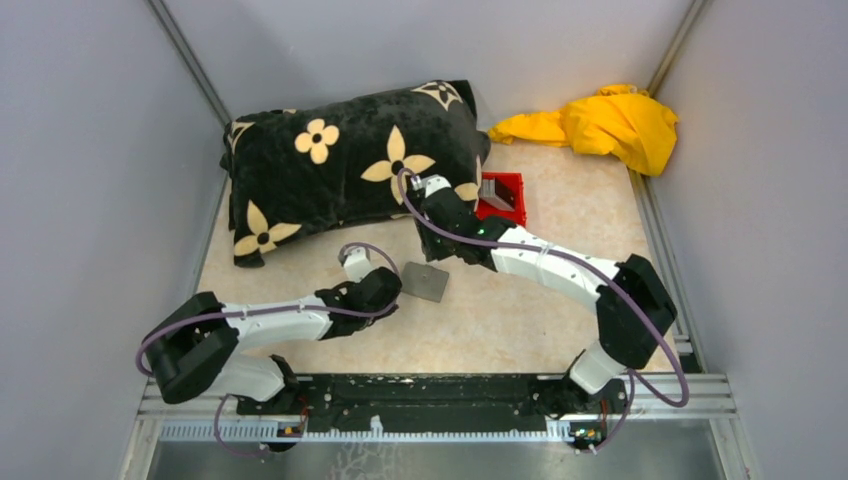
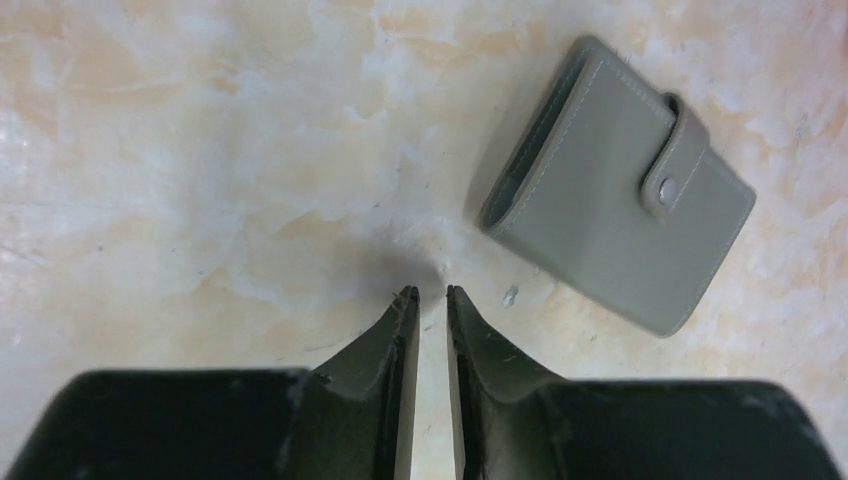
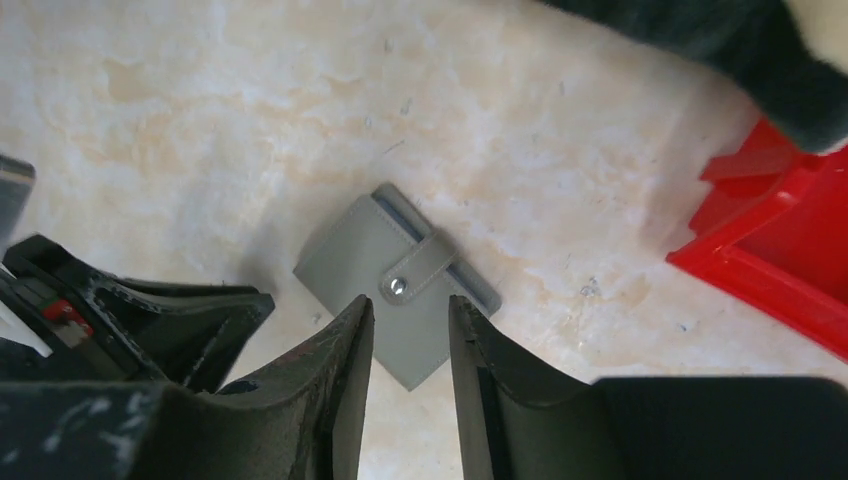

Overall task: Put the credit cards into the card holder
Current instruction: Adjust the card holder at the center of the board.

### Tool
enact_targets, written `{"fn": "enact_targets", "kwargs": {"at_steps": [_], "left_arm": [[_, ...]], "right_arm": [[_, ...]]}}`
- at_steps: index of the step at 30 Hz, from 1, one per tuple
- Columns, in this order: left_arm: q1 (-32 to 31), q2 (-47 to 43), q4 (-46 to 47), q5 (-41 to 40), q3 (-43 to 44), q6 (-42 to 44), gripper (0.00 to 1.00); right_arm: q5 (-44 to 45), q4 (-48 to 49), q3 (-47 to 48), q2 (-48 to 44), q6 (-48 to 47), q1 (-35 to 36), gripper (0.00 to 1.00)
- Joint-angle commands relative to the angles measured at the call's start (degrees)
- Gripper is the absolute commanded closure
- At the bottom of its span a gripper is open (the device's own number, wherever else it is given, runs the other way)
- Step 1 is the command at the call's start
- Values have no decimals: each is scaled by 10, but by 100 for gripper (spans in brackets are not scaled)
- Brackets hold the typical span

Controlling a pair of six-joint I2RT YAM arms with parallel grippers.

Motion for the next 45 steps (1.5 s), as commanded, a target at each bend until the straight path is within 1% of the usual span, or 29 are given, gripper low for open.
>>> {"fn": "enact_targets", "kwargs": {"at_steps": [1,6,7,10,14,18,25,30,45], "left_arm": [[-1,40,9,18,19,5,78],[-7,74,20,27,28,-1,80],[-8,83,25,28,30,-1,80],[-9,106,29,30,40,2,80],[-9,135,29,29,53,4,80],[-9,146,24,15,57,5,80],[-8,146,15,-16,69,22,78],[-2,155,14,-26,88,38,77],[6,153,18,-42,105,69,77]], "right_arm": [[62,61,-15,-11,-24,-1,70],[77,94,-30,35,-37,-14,91],[82,102,-32,58,-40,-15,94],[84,120,-36,90,-41,-24,100],[77,134,-37,124,-40,-33,100],[62,134,-46,147,-29,-34,100],[55,135,-101,121,1,-32,100],[60,124,-129,98,23,-16,100],[77,99,-143,74,70,31,100]]}}
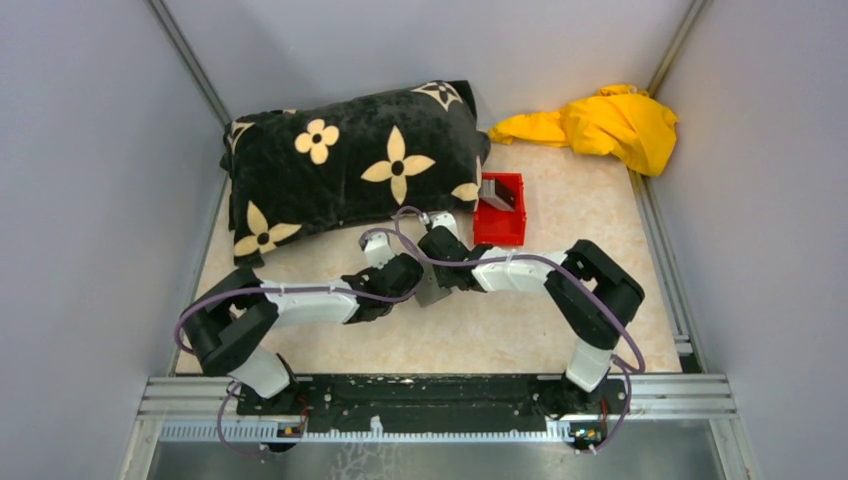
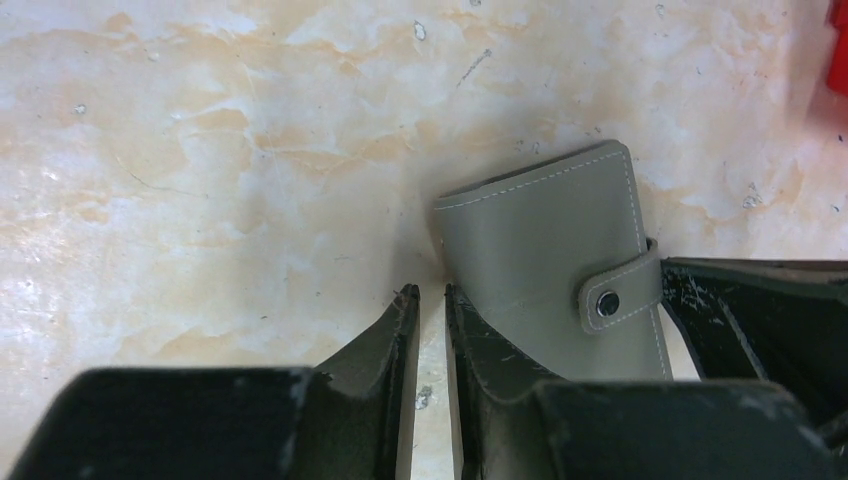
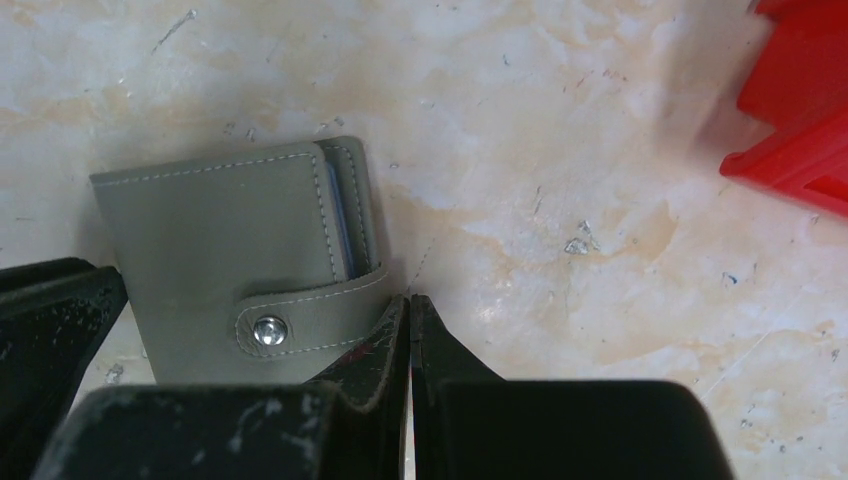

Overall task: Put the credit cards into the card holder
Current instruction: Adjust the card holder at the center of the board.

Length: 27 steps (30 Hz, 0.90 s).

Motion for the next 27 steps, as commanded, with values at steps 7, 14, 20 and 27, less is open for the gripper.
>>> {"fn": "enact_targets", "kwargs": {"at_steps": [7,14,20,27], "left_arm": [[4,18,-29,-4,18,29,77],[4,16,-24,-7,21,32,77],[4,7,-25,-13,18,35,77],[4,-28,-55,-39,14,30,73]], "right_arm": [[-29,-25,-18,-27,40,30,100],[-38,-21,-26,-43,52,35,100],[-33,-18,-29,-43,59,38,100],[8,-34,-15,-83,52,30,100]]}}
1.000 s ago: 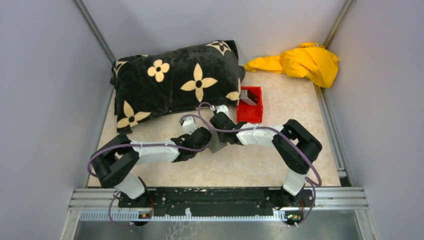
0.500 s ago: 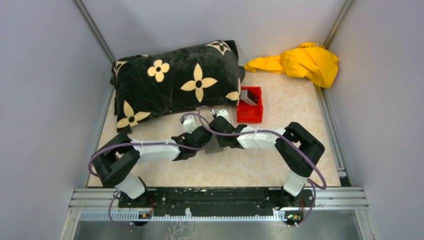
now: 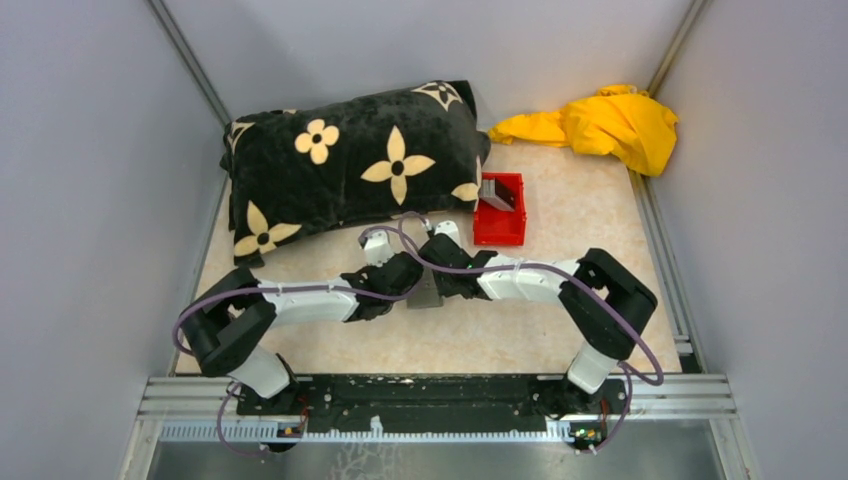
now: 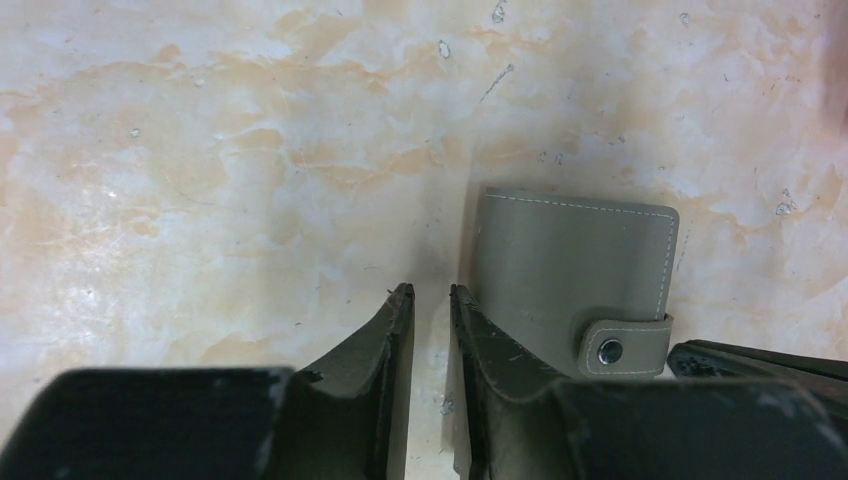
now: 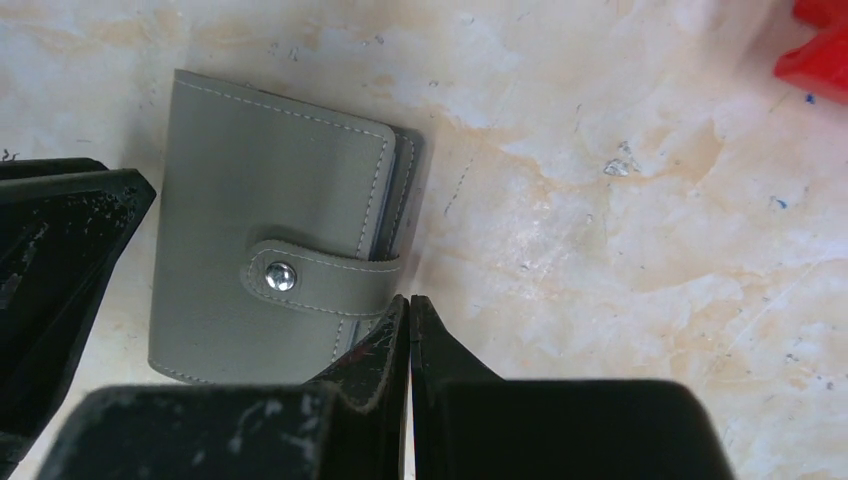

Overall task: Put the credit cards into the card holder
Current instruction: Adjust the card holder at the center of the board, then reset both arms

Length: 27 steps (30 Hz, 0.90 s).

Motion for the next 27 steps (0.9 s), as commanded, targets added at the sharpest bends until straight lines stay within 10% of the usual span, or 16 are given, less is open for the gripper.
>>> {"fn": "enact_targets", "kwargs": {"at_steps": [1,18,27], "left_arm": [[1,-38,-38,-31,3,5,72],[22,-196,-32,-147,-17,144,49],[90,-264,98,-112,-69,301,27]], "right_arm": [[27,-3,11,-48,-3,-1,98],[132,10,-30,-249,-89,-51,60],[275,-12,-79,-389,-57,-57,14]]}}
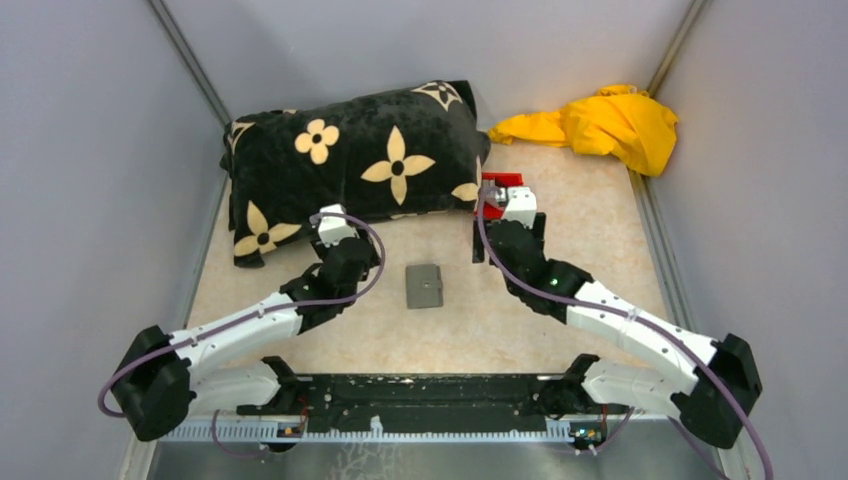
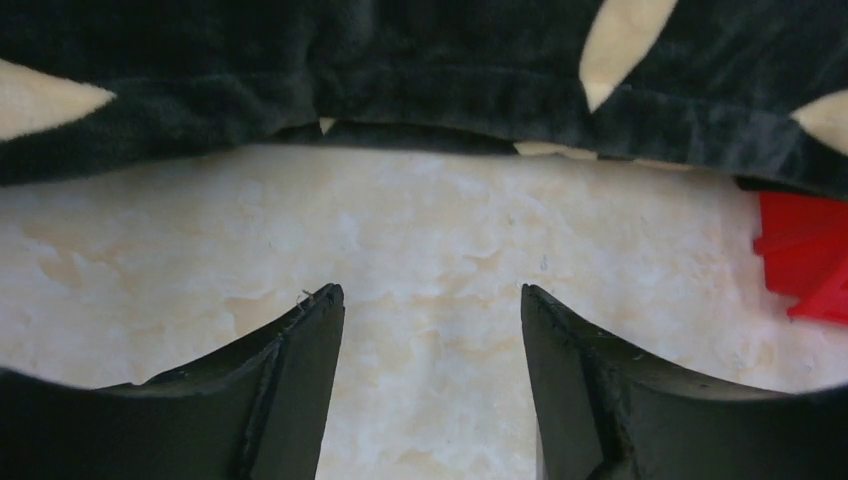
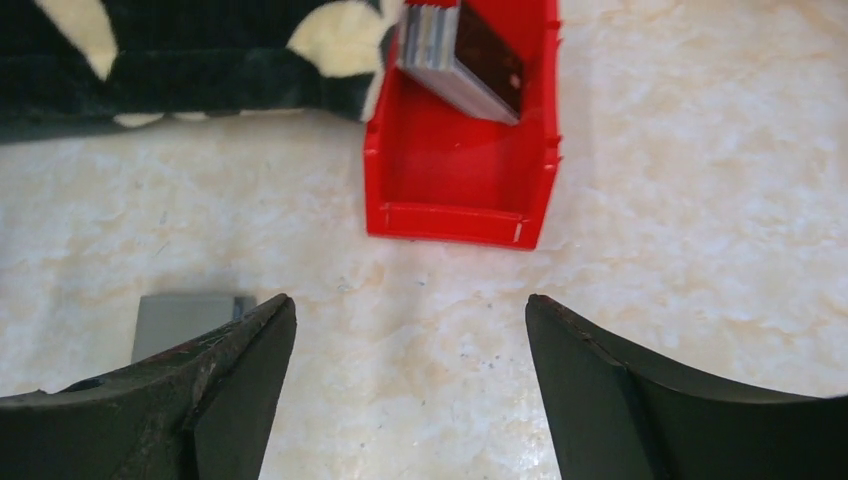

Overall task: Put the credit cards into the card holder
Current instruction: Reset both arms

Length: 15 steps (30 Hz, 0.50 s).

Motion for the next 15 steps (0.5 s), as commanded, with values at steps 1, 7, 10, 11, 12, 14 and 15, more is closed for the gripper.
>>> {"fn": "enact_targets", "kwargs": {"at_steps": [1,7,10,11,12,14,15], "left_arm": [[34,-6,57,14,-3,90,21],[48,11,20,-8,19,78,1],[52,-4,38,-2,7,79,1],[54,-9,46,0,2,82,1],[54,-13,54,1,-6,84,1],[55,-22,63,2,-16,87,1],[55,-27,67,2,-21,86,1]], "right_arm": [[90,-9,-3,-52,28,-2,11],[166,-35,-9,-76,91,-2,2],[188,-58,-3,-68,116,-2,2],[187,-59,-3,-64,113,-2,6],[190,-62,-2,-57,113,-2,8],[200,-71,4,-42,123,-2,6],[203,-71,5,-38,127,-2,4]]}}
